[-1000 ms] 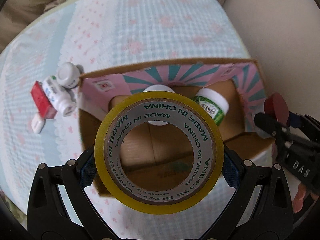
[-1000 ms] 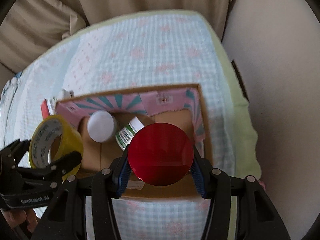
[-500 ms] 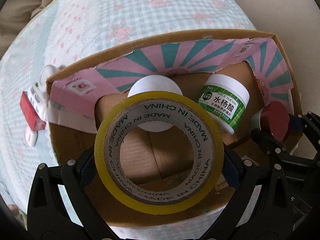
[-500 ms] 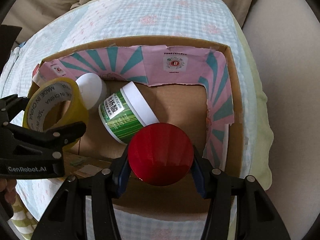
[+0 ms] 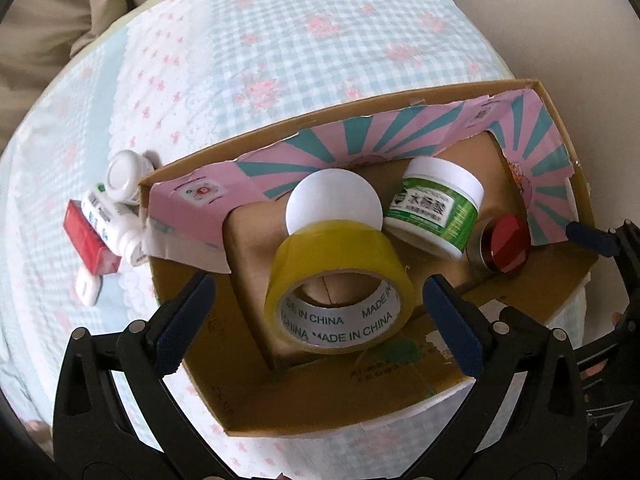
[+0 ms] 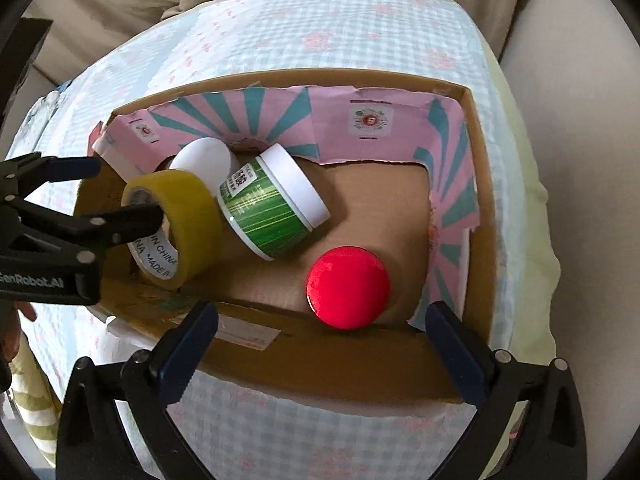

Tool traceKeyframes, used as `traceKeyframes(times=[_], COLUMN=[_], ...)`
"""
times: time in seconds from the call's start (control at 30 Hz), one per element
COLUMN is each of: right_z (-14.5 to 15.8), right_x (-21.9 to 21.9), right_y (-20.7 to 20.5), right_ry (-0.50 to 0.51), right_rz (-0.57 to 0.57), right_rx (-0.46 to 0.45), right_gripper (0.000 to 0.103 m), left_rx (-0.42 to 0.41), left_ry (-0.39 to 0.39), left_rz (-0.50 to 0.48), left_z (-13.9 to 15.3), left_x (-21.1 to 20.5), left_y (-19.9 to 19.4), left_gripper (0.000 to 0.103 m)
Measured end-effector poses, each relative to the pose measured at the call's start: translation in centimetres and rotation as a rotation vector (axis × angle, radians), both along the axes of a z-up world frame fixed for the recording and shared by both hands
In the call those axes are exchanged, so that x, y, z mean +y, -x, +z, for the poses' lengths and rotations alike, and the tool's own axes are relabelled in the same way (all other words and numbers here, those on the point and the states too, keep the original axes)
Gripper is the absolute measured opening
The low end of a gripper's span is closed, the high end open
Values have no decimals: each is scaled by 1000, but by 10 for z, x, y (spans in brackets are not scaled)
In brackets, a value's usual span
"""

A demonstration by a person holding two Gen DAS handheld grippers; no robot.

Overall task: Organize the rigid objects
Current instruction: 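Open both tools to release the tape roll and red lid into the box, then move both tools back toward the red box and white bottle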

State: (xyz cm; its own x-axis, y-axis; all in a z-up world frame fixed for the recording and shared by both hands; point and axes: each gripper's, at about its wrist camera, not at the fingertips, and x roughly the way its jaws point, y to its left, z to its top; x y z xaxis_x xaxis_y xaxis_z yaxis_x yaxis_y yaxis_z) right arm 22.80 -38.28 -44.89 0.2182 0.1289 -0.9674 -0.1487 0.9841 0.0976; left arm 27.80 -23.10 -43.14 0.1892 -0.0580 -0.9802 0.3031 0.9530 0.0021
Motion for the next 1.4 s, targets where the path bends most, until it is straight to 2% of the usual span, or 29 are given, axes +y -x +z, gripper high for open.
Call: traceKeyframes(times=[0.33, 0.77, 1.0, 1.4], right_z=[22, 98, 142, 198], right_x=[-1, 18, 41, 111], right_y=[4, 14, 25, 46], right_ry=[34, 47, 32, 4], right_rz=[-27, -31, 0, 28], right_rx=[-3, -91, -156, -272], right_gripper=[103, 103, 103, 103], left_rx=[-31, -121, -174, -228], left_ry=[17, 72, 90, 106], left_rz=[-1, 4, 25, 100], left_z=[25, 100, 140, 172], left_x=[8, 29, 71, 175], left_y=[7, 41, 74, 111], left_gripper=[103, 103, 103, 103])
